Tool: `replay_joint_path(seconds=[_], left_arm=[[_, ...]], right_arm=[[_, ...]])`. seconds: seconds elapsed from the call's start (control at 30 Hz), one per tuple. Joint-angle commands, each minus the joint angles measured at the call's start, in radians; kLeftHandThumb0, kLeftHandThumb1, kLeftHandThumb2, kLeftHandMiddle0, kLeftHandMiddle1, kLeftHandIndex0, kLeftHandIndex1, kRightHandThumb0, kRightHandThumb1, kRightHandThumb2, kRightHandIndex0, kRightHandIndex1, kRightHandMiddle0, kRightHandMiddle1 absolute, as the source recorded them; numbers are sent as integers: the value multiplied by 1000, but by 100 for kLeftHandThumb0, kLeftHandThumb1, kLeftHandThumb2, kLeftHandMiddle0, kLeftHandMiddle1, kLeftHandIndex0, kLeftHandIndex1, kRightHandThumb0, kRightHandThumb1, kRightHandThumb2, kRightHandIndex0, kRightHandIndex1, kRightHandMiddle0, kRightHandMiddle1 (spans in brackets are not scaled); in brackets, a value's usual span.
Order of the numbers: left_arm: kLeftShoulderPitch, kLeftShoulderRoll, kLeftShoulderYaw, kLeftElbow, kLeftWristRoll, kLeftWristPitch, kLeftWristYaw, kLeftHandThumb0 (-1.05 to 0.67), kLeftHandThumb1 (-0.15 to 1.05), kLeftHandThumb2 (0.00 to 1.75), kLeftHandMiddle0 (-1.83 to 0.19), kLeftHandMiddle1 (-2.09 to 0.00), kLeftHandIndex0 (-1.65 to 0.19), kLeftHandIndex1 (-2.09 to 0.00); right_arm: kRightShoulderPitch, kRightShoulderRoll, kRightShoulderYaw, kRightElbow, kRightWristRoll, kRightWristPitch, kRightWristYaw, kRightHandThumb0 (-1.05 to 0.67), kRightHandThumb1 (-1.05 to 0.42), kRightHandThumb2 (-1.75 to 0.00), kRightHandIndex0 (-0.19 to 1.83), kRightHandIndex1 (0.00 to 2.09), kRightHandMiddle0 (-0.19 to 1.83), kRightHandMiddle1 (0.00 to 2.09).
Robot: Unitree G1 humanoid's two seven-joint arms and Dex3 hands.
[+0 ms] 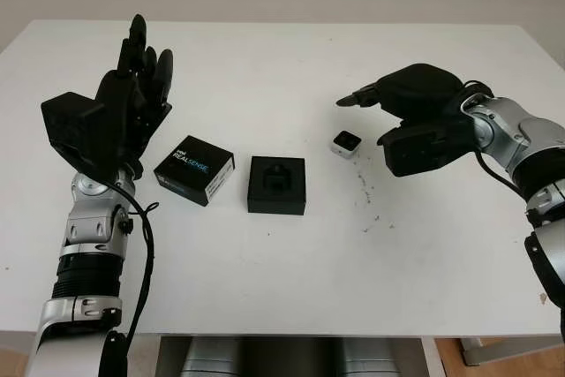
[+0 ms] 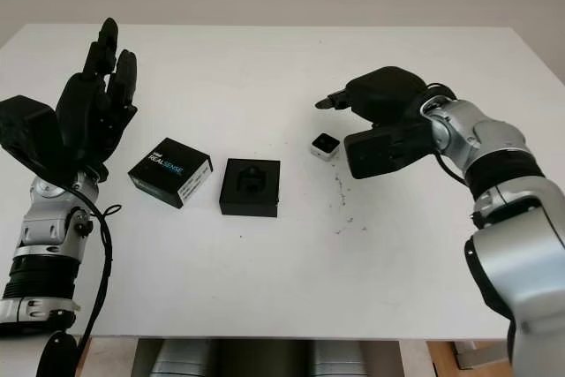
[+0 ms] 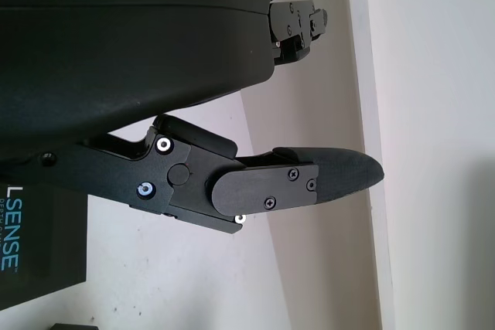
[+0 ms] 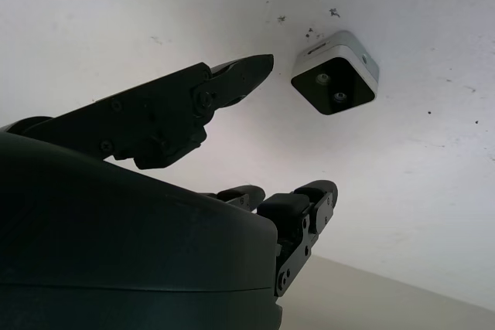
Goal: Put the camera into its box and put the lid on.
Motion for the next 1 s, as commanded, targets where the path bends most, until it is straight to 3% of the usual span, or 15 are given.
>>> replay_joint_path(seconds=[0.0, 0.27, 0.97], left_arm=[[1, 10, 3, -19, 0, 3, -3, -71, 105, 47, 14, -5, 13, -5], [0, 14, 4, -16, 0, 5, -13, -71, 105, 47, 13, -6, 12, -6], [-8, 23, 3, -31, -1, 36, -20, -71, 105, 47, 12, -6, 12, -6]], right_arm=[[-25, 8, 4, 3, 1, -8, -19, -18, -88, -5, 38, 6, 43, 5], [-23, 30, 41, 30, -30, -18, -125, -22, -86, -5, 45, 8, 49, 7], [-36, 45, 101, 44, -79, 21, -129, -32, -87, -5, 31, 3, 52, 7]])
